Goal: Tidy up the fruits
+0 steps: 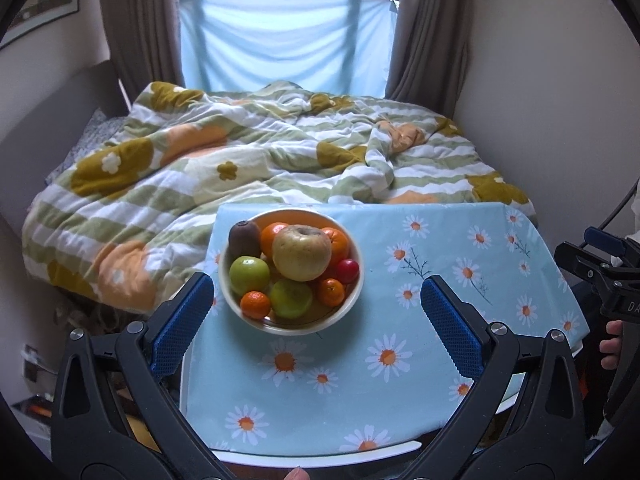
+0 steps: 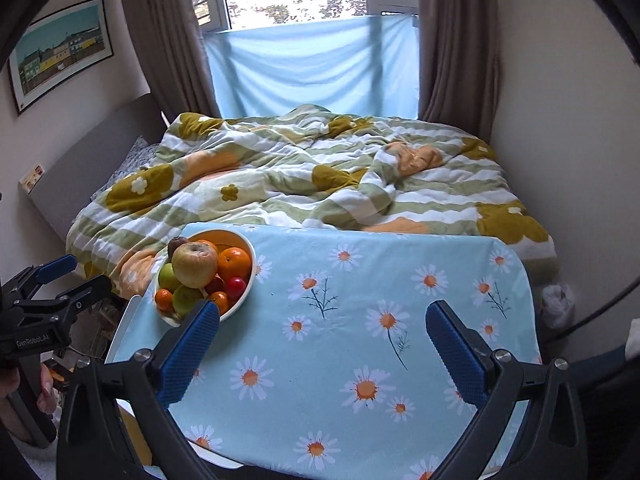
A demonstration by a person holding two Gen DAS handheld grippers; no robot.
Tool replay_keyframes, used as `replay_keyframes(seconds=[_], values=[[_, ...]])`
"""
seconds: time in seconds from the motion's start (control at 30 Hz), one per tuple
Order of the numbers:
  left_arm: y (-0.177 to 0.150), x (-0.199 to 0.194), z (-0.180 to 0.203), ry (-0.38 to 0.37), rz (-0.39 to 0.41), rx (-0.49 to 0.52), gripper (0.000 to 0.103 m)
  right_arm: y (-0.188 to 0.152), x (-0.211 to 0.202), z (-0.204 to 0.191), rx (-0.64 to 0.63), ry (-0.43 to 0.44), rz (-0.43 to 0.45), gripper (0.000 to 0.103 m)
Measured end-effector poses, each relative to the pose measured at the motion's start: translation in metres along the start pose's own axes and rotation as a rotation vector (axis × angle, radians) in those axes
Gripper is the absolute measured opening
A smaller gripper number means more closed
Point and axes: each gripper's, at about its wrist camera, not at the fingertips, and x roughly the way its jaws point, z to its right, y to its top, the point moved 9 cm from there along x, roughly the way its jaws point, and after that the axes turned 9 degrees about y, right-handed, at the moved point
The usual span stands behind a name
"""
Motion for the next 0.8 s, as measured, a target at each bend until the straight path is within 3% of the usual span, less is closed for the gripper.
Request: replay_keyframes(seconds=[0.27, 0.8], values=[[-0.001, -0.021, 0.003, 0.062, 0.061, 0.008, 0.103, -0.008, -0.016, 0.009, 0.013, -0.045, 0.018, 0.103], [0.003, -0.027, 0.011, 0.052, 0.084, 0.002, 0.103, -0.005, -0.023, 0.011, 0.007, -0.071, 0.047, 0.103]])
